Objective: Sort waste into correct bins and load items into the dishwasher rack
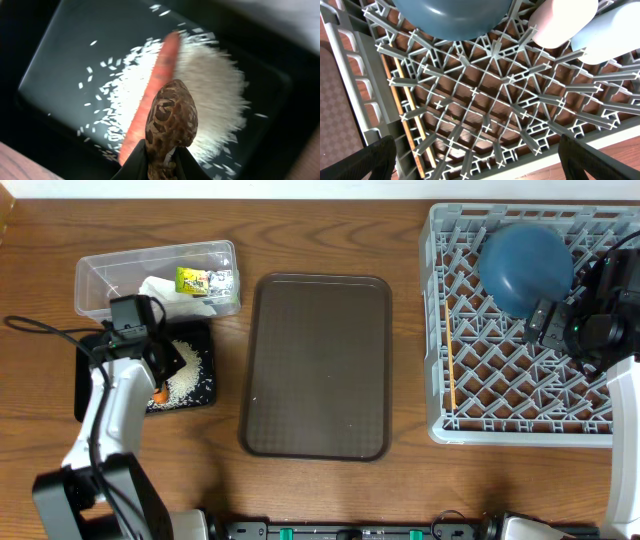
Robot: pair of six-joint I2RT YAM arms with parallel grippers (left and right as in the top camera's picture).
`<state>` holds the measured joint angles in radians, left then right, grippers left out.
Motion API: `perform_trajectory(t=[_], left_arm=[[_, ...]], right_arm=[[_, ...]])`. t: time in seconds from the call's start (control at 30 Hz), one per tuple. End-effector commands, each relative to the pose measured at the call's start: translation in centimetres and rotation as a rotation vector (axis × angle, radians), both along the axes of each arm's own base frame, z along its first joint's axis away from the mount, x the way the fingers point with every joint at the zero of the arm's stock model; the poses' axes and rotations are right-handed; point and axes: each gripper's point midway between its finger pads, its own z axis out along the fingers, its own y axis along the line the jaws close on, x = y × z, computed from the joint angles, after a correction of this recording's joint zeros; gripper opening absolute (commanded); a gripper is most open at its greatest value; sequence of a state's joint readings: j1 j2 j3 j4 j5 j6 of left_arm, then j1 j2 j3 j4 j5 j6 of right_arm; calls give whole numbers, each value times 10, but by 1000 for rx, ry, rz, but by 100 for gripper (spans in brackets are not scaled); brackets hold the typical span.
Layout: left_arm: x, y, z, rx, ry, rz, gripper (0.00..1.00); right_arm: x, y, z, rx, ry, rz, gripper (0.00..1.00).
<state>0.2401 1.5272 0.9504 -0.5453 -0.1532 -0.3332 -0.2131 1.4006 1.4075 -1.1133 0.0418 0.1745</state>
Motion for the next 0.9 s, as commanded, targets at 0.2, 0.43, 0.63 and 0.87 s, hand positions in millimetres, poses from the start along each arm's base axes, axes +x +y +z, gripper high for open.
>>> perform_trajectory(t=[0.2,0.43,0.63,0.87], left_arm=[[-8,19,-27,-13,75,73,17],[-8,19,-27,-13,75,72,38],[-6,18,5,9,-7,66,49],[12,-33,54,-54,-156,-183,58]], right_arm=[[0,-3,-1,-12,9,1,96],[0,-3,-1,-12,9,1,97],[5,6,0,29,-14,34,99],[28,51,6,108,-91,250,99]])
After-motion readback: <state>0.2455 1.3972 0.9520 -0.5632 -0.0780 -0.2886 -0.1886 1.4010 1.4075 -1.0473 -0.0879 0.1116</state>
